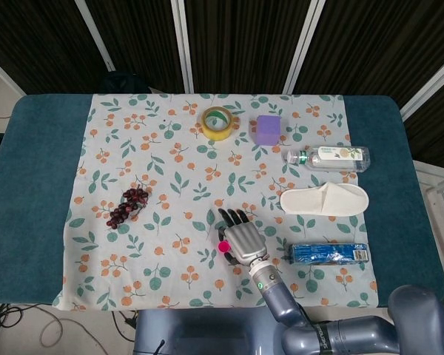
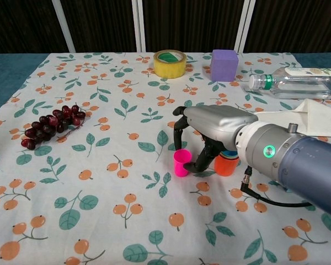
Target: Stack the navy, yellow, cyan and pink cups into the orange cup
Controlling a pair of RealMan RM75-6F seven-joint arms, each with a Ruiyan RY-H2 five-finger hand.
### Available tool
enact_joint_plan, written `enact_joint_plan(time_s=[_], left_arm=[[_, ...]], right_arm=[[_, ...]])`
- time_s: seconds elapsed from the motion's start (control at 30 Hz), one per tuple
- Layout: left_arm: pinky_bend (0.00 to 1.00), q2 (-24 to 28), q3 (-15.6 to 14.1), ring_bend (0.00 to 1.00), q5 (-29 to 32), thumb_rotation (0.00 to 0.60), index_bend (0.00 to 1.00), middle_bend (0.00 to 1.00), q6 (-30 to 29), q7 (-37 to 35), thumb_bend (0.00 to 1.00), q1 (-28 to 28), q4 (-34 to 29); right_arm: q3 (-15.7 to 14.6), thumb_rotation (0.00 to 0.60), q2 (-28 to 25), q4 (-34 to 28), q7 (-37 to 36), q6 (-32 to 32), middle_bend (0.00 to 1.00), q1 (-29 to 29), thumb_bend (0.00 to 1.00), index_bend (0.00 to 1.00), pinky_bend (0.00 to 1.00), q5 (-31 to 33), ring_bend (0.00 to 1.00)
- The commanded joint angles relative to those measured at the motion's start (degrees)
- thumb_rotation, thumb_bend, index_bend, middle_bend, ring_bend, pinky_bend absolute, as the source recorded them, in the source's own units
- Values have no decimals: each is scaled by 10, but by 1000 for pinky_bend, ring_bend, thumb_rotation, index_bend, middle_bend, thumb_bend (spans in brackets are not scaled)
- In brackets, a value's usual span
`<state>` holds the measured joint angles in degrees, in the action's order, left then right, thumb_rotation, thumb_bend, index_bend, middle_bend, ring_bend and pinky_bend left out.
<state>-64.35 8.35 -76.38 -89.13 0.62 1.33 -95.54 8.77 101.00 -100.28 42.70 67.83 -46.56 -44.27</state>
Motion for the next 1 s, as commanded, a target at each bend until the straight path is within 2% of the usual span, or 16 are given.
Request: enact_joint_plan(time_s=[0.03, 0.3, 0.63, 1.0], left_arm=[[0, 0, 0, 0, 0, 600, 153, 11, 0, 0, 766, 0, 0], [0, 0, 0, 0, 1, 600, 152, 11, 1, 0, 766, 0, 0], [0, 0, -1, 0, -1, 600, 152, 11, 0, 1, 766, 0, -1], [0, -1, -1, 0, -1, 600, 153, 11, 1, 5, 766, 1, -2]], right_arm=[[1, 600, 0, -1, 0, 0, 0, 0, 400, 498, 95, 0, 35], [4, 600, -15, -20, -2, 4, 0, 4, 400, 502, 97, -4, 35], [11, 600, -96, -104, 21, 1, 0, 1, 400, 502, 97, 12, 35], [22, 600, -135, -132, 10, 10, 0, 2, 400, 502, 103, 20, 35]])
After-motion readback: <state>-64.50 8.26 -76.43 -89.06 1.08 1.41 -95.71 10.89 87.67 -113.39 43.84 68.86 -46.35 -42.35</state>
